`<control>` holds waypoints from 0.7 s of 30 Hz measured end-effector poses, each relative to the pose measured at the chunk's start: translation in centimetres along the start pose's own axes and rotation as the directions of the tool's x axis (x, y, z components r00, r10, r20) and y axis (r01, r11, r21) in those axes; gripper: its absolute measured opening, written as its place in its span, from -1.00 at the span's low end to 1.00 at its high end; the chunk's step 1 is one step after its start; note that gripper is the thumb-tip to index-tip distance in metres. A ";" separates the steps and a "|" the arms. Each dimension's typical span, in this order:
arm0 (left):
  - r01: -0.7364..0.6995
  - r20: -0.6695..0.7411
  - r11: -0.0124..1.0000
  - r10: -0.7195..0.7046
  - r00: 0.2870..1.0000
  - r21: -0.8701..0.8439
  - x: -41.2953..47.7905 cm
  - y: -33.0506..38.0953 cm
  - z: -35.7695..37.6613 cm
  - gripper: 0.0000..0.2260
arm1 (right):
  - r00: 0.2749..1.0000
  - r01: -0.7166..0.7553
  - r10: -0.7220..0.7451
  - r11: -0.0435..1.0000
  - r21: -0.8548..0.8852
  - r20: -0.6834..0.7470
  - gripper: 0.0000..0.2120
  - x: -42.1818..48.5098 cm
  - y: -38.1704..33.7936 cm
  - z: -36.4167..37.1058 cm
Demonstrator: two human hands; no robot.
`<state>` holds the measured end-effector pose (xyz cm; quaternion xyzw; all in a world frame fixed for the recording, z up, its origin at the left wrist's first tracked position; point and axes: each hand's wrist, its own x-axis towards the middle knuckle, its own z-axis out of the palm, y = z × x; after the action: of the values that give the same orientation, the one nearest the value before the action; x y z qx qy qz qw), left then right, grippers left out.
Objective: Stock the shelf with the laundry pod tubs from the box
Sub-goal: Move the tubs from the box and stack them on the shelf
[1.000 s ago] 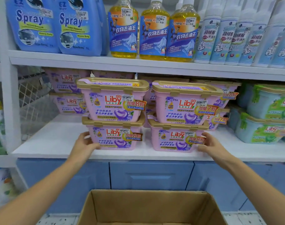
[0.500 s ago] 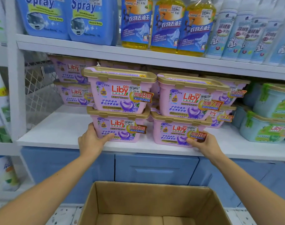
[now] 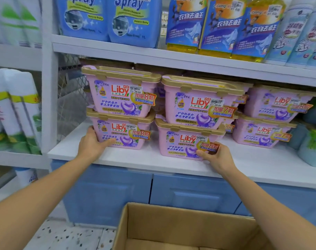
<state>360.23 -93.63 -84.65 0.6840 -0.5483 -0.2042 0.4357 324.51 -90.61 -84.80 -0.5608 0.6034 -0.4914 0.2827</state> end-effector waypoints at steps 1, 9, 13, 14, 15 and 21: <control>0.012 0.001 1.000 -0.012 1.000 -0.011 0.7 -0.3 -0.4 -0.43 | 1.000 0.001 -0.001 1.000 0.008 0.003 -0.69 0.3 -0.2 0.8; 0.052 -0.001 0.994 -0.052 0.999 -0.092 4.4 -2.1 -1.8 -0.49 | 1.000 0.013 -0.013 0.999 0.031 0.007 -0.68 1.8 -1.3 5.4; 0.047 -0.040 0.997 -0.049 0.998 -0.055 5.9 -3.1 -2.1 -0.49 | 0.999 0.050 -0.050 0.999 0.007 -0.001 -0.75 2.6 -1.8 7.2; 0.043 -0.043 0.998 -0.045 0.998 -0.049 6.2 -3.3 -2.2 -0.48 | 0.998 0.060 -0.060 0.998 0.006 -0.004 -0.76 2.8 -1.9 7.7; 0.044 -0.045 0.998 -0.046 0.998 -0.049 6.6 -3.5 -2.2 -0.48 | 0.998 0.063 -0.063 0.998 0.003 -0.007 -0.77 3.1 -1.9 8.1; 0.049 -0.059 0.997 -0.053 0.997 -0.066 8.1 -3.8 -2.0 -0.50 | 0.997 0.082 -0.082 0.996 -0.035 0.007 -0.70 5.2 -1.9 9.9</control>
<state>366.47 -100.38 -85.12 0.6891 -0.5104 -0.2122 0.4687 332.98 -98.10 -85.48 -0.5915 0.5875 -0.4903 0.2542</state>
